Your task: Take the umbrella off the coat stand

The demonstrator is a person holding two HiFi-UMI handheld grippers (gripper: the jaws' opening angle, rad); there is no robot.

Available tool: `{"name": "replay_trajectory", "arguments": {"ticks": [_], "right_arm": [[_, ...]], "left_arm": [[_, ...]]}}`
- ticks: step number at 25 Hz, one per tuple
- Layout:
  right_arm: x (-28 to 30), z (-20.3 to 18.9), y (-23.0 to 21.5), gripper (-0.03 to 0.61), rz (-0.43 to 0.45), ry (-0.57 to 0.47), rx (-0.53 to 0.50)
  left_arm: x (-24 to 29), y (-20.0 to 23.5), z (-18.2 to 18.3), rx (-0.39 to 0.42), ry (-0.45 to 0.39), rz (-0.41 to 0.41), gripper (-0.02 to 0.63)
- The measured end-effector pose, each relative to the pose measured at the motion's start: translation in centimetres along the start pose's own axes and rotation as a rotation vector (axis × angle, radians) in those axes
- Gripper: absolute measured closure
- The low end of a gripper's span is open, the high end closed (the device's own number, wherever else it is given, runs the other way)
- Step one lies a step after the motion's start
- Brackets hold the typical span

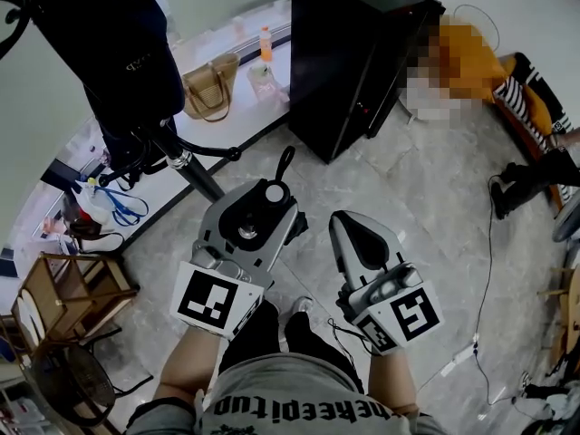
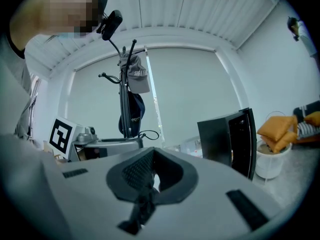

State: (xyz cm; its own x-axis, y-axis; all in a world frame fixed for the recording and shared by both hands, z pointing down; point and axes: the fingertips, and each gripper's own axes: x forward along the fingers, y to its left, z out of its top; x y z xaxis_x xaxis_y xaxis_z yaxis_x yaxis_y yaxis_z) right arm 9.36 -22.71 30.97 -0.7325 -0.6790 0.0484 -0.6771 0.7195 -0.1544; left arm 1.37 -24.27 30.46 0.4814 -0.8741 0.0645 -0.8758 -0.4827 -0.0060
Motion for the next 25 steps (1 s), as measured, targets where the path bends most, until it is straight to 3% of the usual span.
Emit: {"name": "replay_trajectory", "arguments": {"ticks": [25], "right_arm": [[-2.0, 3.3, -0.4, 0.568, -0.171, -0.051, -0.081]], "left_arm": [[0.1, -2.0, 3.6, 0.012, -0.080, -0.161, 0.420]]}}
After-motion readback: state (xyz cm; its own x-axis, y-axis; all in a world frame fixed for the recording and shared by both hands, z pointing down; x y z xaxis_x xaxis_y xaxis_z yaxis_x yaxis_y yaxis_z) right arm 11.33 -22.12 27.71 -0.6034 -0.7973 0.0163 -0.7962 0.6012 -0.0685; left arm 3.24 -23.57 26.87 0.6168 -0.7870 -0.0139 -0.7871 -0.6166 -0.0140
